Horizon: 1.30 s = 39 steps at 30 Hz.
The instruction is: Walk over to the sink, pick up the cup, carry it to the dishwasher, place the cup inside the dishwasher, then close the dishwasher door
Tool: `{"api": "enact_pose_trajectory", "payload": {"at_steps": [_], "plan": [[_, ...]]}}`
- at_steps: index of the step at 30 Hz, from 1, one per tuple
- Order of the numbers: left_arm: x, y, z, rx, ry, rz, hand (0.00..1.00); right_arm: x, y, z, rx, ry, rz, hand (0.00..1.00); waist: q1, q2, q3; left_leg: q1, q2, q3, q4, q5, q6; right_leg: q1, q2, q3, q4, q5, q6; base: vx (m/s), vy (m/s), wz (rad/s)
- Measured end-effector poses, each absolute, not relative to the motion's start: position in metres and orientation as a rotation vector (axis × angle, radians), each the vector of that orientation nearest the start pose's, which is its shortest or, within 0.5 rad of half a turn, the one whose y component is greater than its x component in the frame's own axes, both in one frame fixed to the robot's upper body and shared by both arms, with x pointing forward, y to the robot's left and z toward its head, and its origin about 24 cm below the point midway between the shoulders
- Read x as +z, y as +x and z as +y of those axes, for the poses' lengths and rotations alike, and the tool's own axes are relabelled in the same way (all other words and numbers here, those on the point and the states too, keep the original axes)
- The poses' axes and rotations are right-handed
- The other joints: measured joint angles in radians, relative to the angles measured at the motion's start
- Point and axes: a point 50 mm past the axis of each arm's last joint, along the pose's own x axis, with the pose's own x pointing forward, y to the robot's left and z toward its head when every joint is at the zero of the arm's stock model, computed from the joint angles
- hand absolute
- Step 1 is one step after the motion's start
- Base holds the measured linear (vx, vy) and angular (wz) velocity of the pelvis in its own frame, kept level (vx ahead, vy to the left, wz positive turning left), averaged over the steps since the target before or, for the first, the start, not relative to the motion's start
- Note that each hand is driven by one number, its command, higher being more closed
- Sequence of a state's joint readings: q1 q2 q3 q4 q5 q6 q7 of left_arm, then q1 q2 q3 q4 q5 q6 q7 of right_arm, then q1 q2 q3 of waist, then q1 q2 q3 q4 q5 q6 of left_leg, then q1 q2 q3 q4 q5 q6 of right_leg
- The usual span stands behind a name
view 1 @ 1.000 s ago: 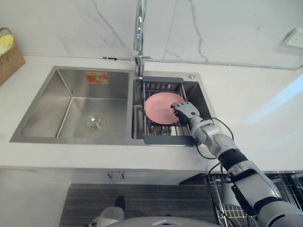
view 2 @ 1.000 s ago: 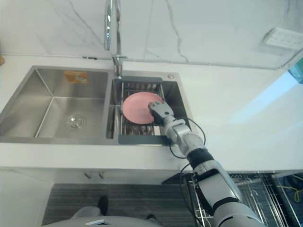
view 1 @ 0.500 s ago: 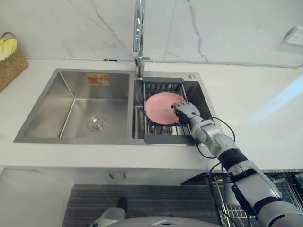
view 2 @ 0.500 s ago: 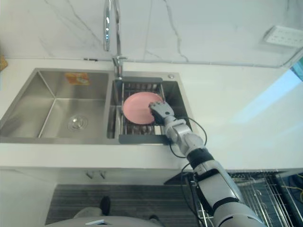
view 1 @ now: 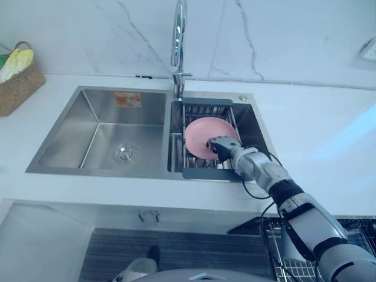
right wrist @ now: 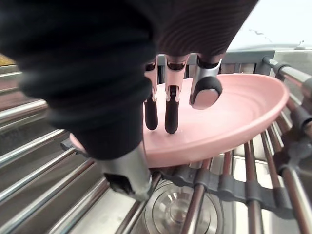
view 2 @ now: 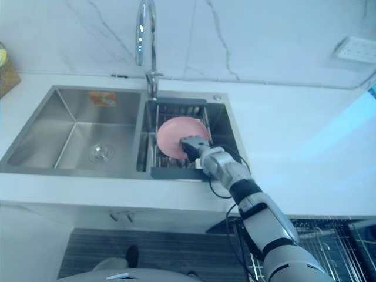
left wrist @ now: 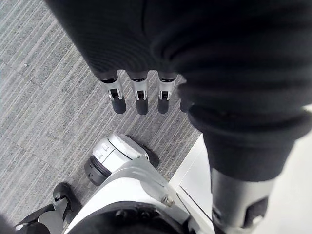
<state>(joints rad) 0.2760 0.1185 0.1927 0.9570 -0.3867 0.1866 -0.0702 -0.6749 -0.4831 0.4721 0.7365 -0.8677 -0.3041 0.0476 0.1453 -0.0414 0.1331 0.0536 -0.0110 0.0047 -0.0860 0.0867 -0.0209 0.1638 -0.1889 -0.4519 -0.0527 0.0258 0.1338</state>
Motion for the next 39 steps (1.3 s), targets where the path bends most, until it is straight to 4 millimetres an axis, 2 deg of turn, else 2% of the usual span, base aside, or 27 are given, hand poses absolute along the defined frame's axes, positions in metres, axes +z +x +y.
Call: {"api": "enact_pose_trajectory", "payload": {"at_steps": [1, 2, 13, 14, 23, 29, 39], "plan": [[-0.167, 0.019, 0.215, 0.454, -0.423, 1.293, 0.00, 0.066, 0.354, -0.158, 0.554, -1.546, -0.154, 1.00, 0.002, 0.000, 0.000, 0.000, 0.000, -0.001, 0.000, 0.000, 0.000, 0.000, 0.000, 0.000, 0.000, 0.000, 0.000, -0.01, -0.005, 0.05], [-0.167, 0.020, 0.215, 0.451, -0.422, 1.291, 0.00, 0.065, 0.354, -0.159, 0.560, -1.544, -0.143, 0.00, 0.008, 0.000, 0.000, 0.000, 0.000, -0.002, 0.000, 0.001, -0.001, 0.001, 0.001, 0.000, 0.000, 0.000, 0.000, 0.00, 0.000, 0.00], [-0.166, 0.023, 0.215, 0.427, -0.402, 1.293, 0.00, 0.062, 0.357, -0.160, 0.566, -1.566, -0.085, 0.00, 0.016, -0.002, -0.001, -0.001, 0.000, -0.003, 0.000, 0.002, -0.001, 0.008, 0.001, -0.003, -0.001, -0.001, 0.000, 0.00, 0.000, 0.02], [-0.166, 0.023, 0.215, 0.427, -0.401, 1.293, 0.00, 0.062, 0.358, -0.161, 0.556, -1.564, -0.073, 1.00, 0.016, -0.002, -0.001, -0.001, 0.000, -0.003, 0.000, 0.003, -0.001, 0.009, 0.001, -0.003, -0.001, -0.001, 0.000, 0.00, 0.000, 0.00], [-0.166, 0.024, 0.216, 0.420, -0.393, 1.301, 0.00, 0.059, 0.363, -0.164, 0.498, -1.551, -0.027, 1.00, 0.021, -0.011, -0.002, 0.000, 0.000, -0.004, 0.000, 0.002, -0.003, 0.013, 0.001, -0.010, 0.000, -0.002, -0.002, 0.00, 0.000, 0.02], [-0.166, 0.025, 0.216, 0.414, -0.387, 1.301, 0.00, 0.059, 0.364, -0.169, 0.424, -1.620, -0.046, 1.00, 0.025, -0.013, 0.000, -0.002, 0.000, -0.004, 0.000, 0.001, -0.006, 0.013, 0.000, -0.010, 0.001, -0.002, -0.002, 0.00, 0.000, 0.00], [-0.166, 0.025, 0.218, 0.416, -0.383, 1.299, 0.00, 0.062, 0.364, -0.178, 0.286, -1.594, -0.089, 1.00, 0.020, -0.019, 0.003, -0.005, 0.000, -0.002, 0.000, -0.002, -0.008, 0.010, 0.000, -0.009, 0.000, -0.005, -0.001, 0.00, 0.000, 0.00]]}}
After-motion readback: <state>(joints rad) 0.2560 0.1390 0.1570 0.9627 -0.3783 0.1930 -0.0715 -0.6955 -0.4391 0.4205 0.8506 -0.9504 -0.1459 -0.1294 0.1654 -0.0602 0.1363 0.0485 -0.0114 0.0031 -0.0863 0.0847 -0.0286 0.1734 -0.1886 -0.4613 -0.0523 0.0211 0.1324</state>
